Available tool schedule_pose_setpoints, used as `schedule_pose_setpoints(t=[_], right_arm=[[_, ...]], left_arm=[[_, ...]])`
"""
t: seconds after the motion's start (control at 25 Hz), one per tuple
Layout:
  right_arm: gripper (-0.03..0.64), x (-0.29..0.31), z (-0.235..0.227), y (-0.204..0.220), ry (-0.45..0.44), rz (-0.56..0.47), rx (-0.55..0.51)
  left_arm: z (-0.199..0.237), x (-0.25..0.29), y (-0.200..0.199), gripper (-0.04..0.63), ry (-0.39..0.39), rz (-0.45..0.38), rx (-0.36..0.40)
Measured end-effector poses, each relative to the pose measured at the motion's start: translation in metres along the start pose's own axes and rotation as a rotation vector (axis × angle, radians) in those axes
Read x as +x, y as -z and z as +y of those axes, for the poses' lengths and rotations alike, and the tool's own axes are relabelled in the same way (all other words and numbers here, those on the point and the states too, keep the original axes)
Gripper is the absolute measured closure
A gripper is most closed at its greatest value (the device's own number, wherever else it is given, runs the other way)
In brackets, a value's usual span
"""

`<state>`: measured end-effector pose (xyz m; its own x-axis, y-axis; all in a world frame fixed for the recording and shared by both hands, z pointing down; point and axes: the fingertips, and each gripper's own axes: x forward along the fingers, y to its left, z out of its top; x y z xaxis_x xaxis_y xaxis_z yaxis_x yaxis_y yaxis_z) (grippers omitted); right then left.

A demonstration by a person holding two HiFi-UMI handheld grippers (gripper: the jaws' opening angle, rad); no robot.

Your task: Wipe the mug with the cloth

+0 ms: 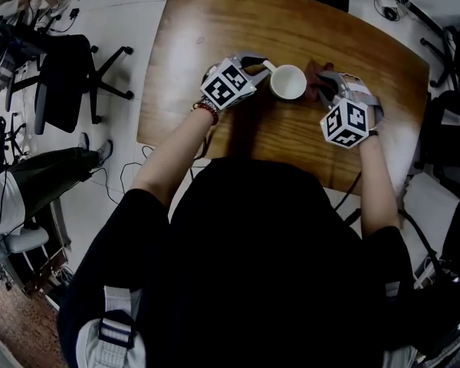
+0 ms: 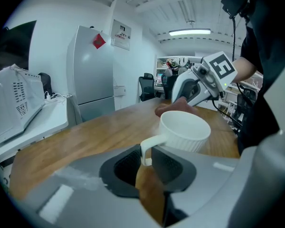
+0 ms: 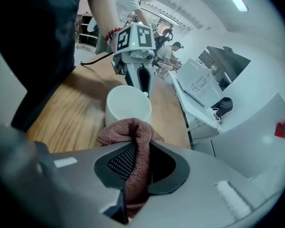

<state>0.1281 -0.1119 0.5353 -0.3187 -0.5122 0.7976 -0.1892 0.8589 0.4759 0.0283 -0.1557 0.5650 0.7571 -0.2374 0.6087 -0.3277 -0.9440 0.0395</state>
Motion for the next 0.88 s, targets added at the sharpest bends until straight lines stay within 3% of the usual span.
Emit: schedule_pose_setpoints(t=[0.2, 0.56, 0.88], right_arm=[[0.555, 0.014, -0.004, -0.001, -0.017, 0.039, -0.061], [0.555, 0.039, 0.017, 0.011, -0.069, 0.106, 0.015], [0.555, 0.044, 0.019, 0.016, -0.078, 0.098, 0.056]], left_arm=[[0.001, 0.001, -0.002, 0.53, 0.007, 0.002, 0.003], [0.006, 0.003, -0.006, 0.531, 0.007, -0.014, -0.017], [0.009, 0.008, -0.009, 0.531, 0.014, -0.015, -0.015]])
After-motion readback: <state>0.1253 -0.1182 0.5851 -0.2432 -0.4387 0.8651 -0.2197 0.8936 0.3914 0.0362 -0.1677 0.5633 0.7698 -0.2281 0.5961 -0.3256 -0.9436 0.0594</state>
